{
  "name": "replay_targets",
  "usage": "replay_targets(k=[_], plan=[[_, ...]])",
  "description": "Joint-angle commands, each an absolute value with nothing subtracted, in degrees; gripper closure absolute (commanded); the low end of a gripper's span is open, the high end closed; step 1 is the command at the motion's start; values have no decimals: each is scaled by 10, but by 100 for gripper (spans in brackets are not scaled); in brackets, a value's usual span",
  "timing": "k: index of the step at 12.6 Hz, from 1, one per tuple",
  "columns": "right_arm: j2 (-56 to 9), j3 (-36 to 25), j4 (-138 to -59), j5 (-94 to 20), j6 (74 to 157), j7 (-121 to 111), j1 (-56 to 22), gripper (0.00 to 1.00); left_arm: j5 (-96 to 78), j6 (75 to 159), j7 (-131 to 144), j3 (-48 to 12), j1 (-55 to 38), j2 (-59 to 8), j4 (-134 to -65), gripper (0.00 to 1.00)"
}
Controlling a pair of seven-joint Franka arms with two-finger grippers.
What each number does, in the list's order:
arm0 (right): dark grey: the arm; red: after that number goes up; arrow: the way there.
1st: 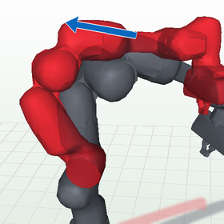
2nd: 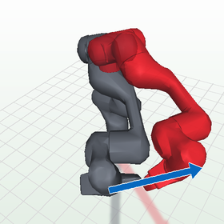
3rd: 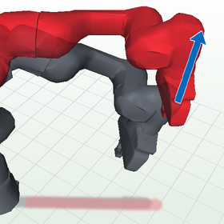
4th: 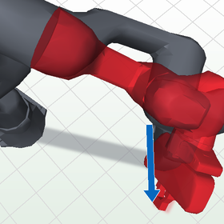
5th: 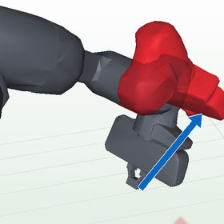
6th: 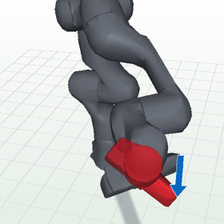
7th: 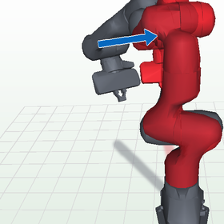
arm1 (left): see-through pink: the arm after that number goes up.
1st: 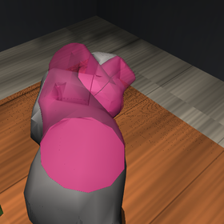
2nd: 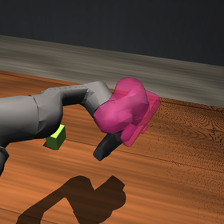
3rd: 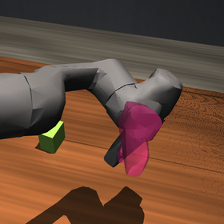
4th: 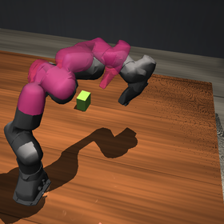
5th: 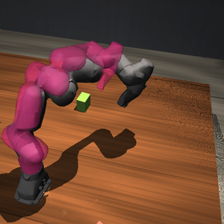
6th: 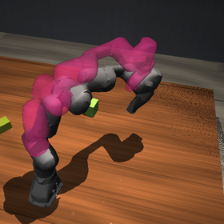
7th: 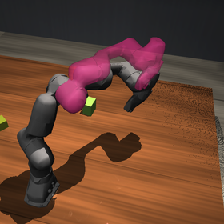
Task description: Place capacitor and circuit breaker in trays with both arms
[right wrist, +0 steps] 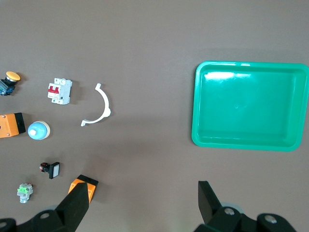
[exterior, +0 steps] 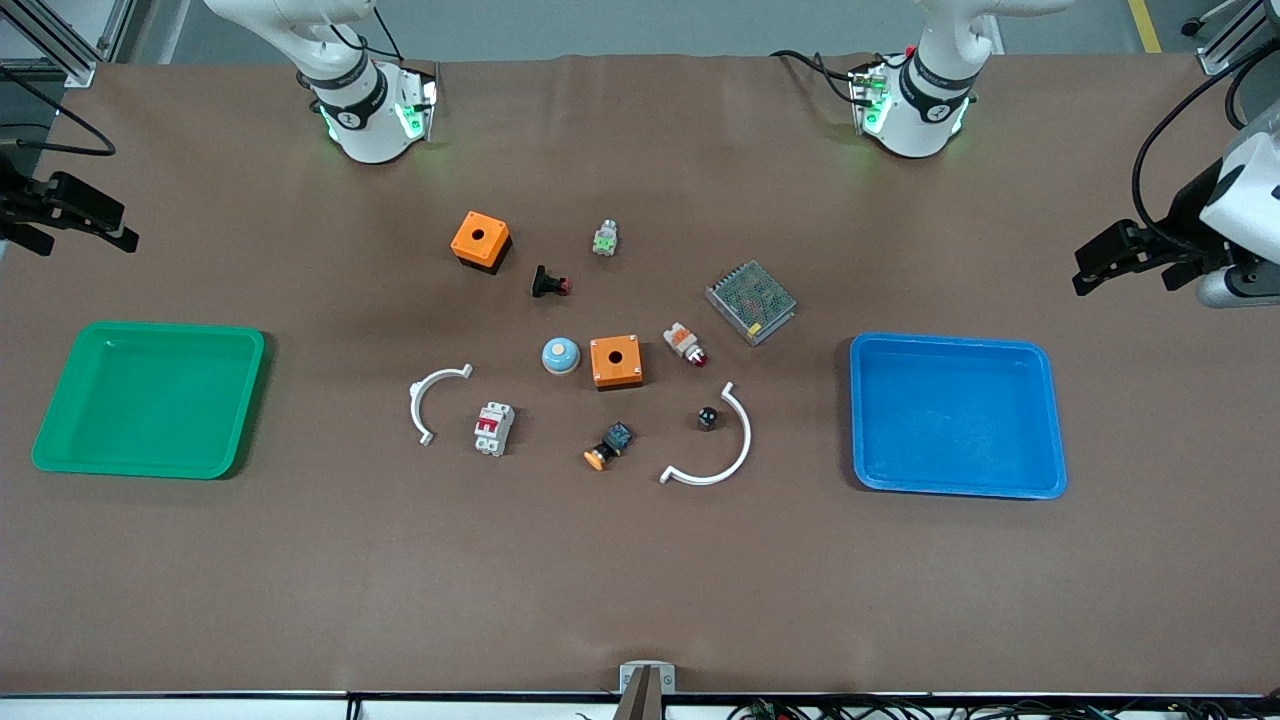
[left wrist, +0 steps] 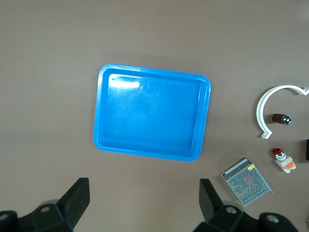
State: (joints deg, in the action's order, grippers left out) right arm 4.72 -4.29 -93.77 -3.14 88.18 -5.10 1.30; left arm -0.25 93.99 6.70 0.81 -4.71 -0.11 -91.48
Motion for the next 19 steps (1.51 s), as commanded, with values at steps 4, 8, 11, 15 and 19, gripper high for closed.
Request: replay_targets(k=[4,8,11,15,19], plan=[[66,-35,-954,3,881,-62,19,0,-1,932,65,6,-45,-4,-904,0],[63,-34,-949,4,868,-55,18,0,-43,933,71,6,-52,-37,-904,0],[45,-35,-933,5,867,-55,20,0,-89,936,84,-16,-77,-82,-904,0],[2,-36,-921,6,882,-62,20,0,-87,995,185,-27,-154,-179,-883,0],[-65,-37,-918,9,917,-61,18,0,-86,1074,331,-27,-232,-285,-818,0]])
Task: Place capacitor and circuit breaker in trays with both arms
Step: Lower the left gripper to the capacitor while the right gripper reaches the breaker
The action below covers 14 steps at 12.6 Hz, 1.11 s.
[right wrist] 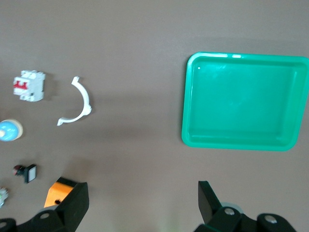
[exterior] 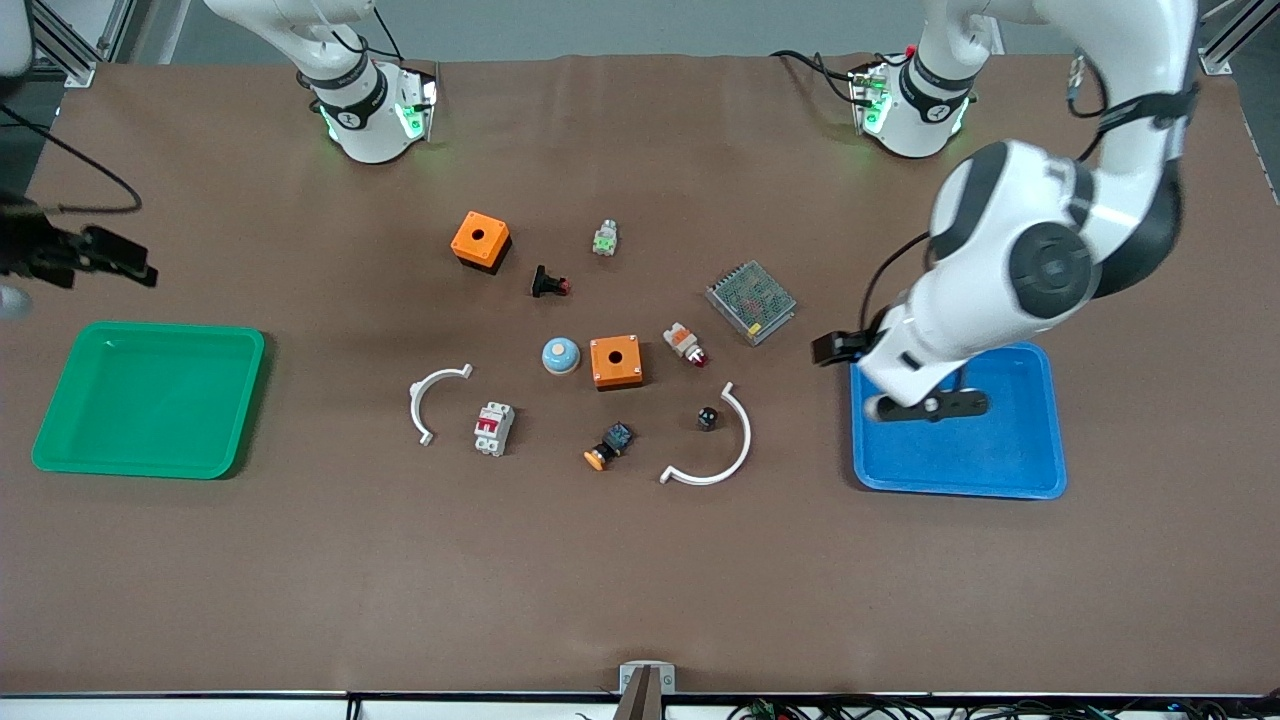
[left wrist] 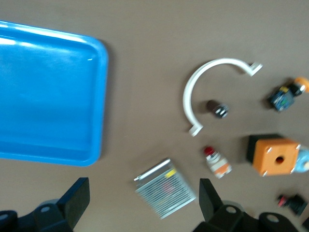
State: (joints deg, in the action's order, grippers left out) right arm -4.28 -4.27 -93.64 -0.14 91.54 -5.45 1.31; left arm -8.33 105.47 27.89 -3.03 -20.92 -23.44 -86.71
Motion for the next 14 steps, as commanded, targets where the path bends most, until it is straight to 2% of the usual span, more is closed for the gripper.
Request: replay_targets(k=[1,3,5,7,11,14], plan=[[-66,-35,-920,7,918,-55,16,0,-86,1104,359,-27,-253,-307,-817,0],[-67,-34,-941,-4,932,-29,4,0,-82,1179,411,-26,-282,-356,-817,0],[-67,-34,-977,-24,963,56,-50,0,-79,1249,445,-22,-313,-399,-816,0],[-86,-34,-997,-98,1003,137,-104,0,-77,1266,449,-22,-322,-422,-817,0],[-156,-37,-1016,-100,1145,262,-226,0,-72,1276,449,-21,-327,-448,-817,0],[-225,-36,-1013,-89,1231,306,-257,0,-65,1297,451,-21,-327,-467,-816,0]])
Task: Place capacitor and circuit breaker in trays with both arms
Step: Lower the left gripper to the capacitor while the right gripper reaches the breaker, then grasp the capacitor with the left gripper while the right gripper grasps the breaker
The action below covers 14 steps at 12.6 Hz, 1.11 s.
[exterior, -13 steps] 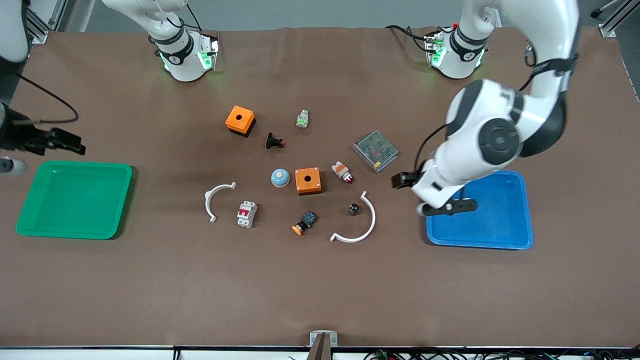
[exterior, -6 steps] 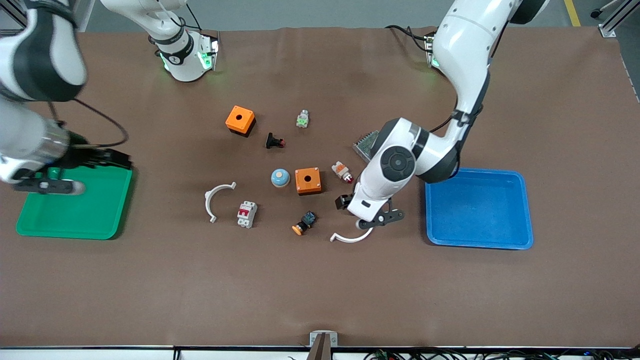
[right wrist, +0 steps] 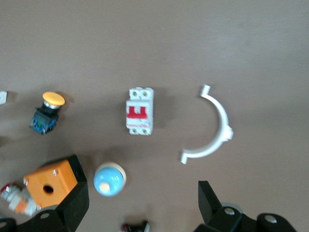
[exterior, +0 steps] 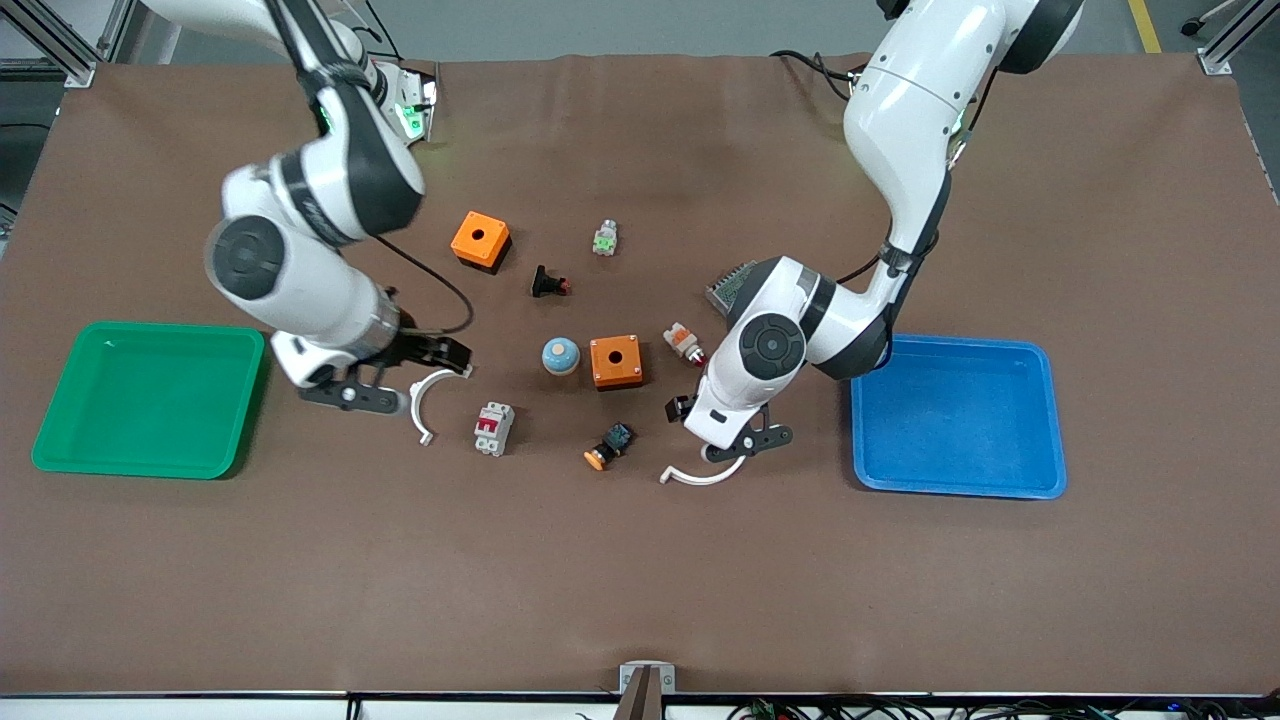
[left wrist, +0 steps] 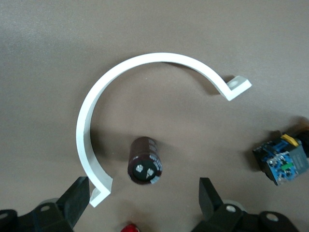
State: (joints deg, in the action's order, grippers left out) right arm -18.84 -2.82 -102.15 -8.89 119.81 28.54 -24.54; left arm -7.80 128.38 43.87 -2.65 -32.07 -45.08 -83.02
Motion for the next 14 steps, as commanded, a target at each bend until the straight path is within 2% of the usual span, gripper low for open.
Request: replay_targets(k=[1,4,14], plan=[[-242,-36,-1013,-89,1249,317,-265,0,-65,1302,451,-21,-327,-467,-816,5],[-286,-39,-1013,-76,1284,335,-284,0,-64,1303,451,-21,-328,-475,-817,24],[-359,-40,-1009,-33,1382,352,-287,1,-52,1303,452,-21,-331,-482,-817,70]])
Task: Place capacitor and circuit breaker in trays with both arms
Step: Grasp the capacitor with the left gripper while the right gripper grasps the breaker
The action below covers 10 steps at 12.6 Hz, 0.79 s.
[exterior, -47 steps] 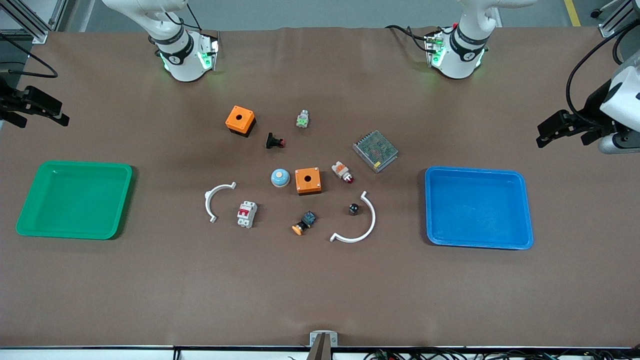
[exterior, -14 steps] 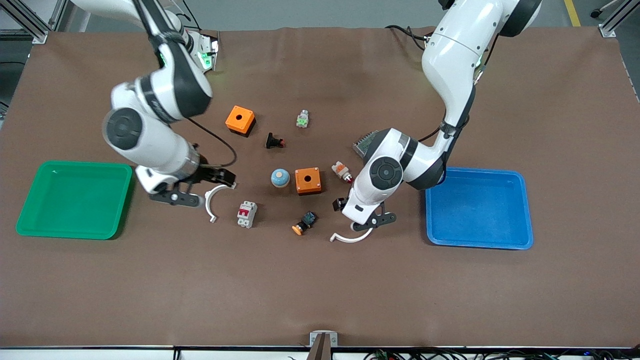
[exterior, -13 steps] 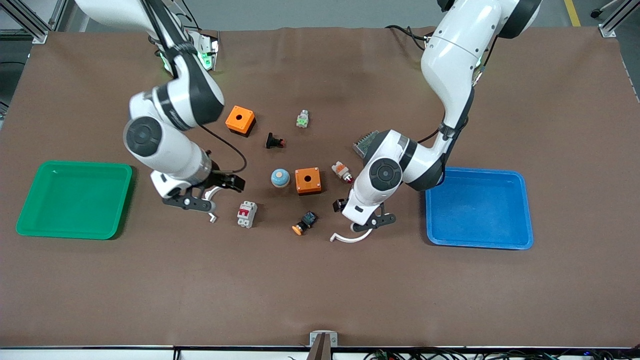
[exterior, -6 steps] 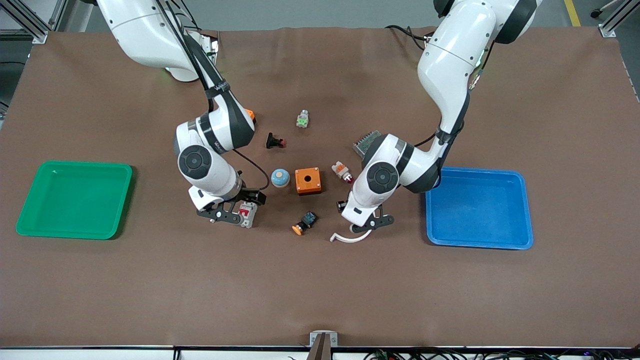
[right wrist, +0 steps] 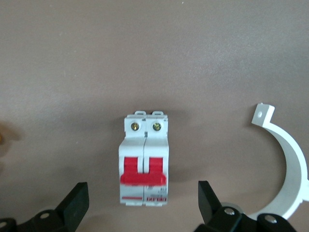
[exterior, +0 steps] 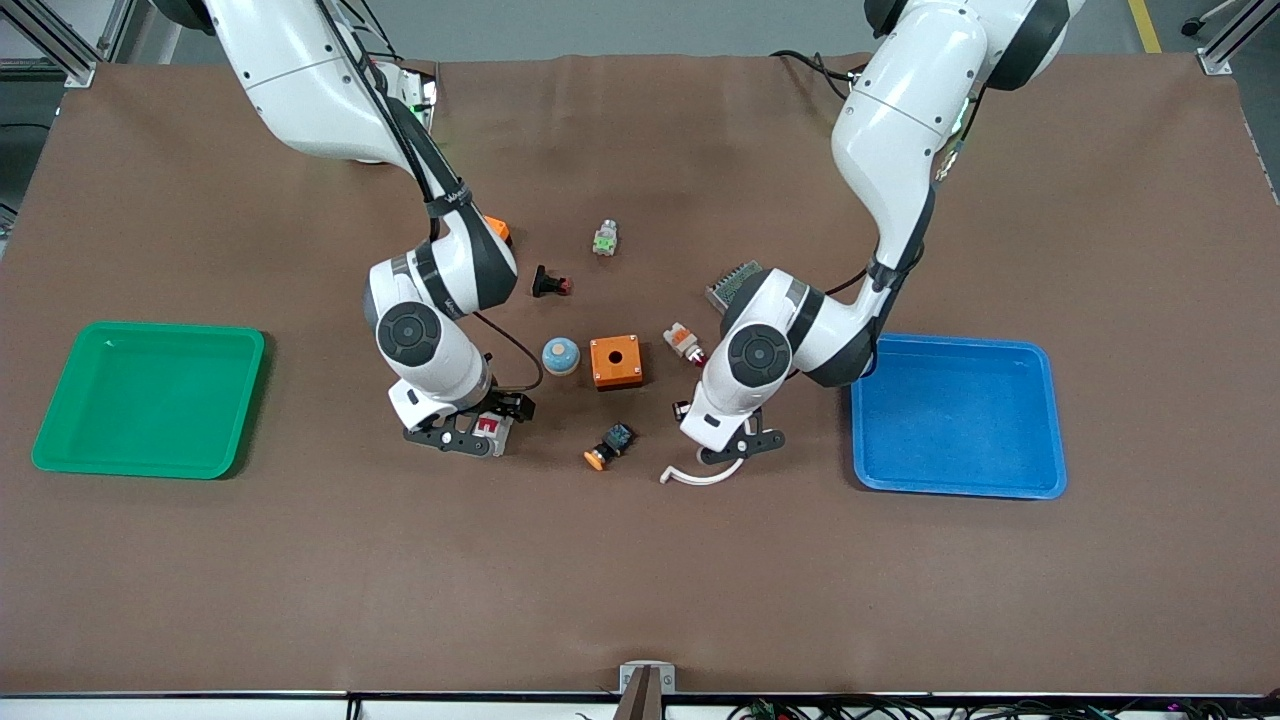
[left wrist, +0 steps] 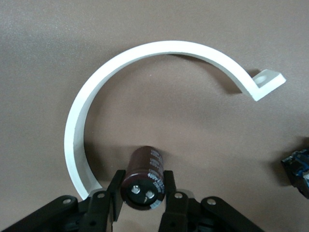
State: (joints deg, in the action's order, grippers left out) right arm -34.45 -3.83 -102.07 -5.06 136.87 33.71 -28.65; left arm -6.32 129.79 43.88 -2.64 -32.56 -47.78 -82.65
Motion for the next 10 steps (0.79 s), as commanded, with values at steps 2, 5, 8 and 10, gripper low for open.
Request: replay_targets(k=[2,5,8,10], plan=[[-370,-40,-1008,-33,1397,352,-285,4,-52,1297,462,-20,-328,-473,-817,73],[-374,-40,-1008,-33,1400,353,-283,21,-54,1256,461,-21,-304,-428,-817,73],[-374,-40,-1008,-37,1399,353,-280,58,-54,1197,454,-28,-240,-373,-828,73],[-373,-40,-1007,-41,1393,354,-279,83,-54,1135,417,-27,-194,-349,-842,73]])
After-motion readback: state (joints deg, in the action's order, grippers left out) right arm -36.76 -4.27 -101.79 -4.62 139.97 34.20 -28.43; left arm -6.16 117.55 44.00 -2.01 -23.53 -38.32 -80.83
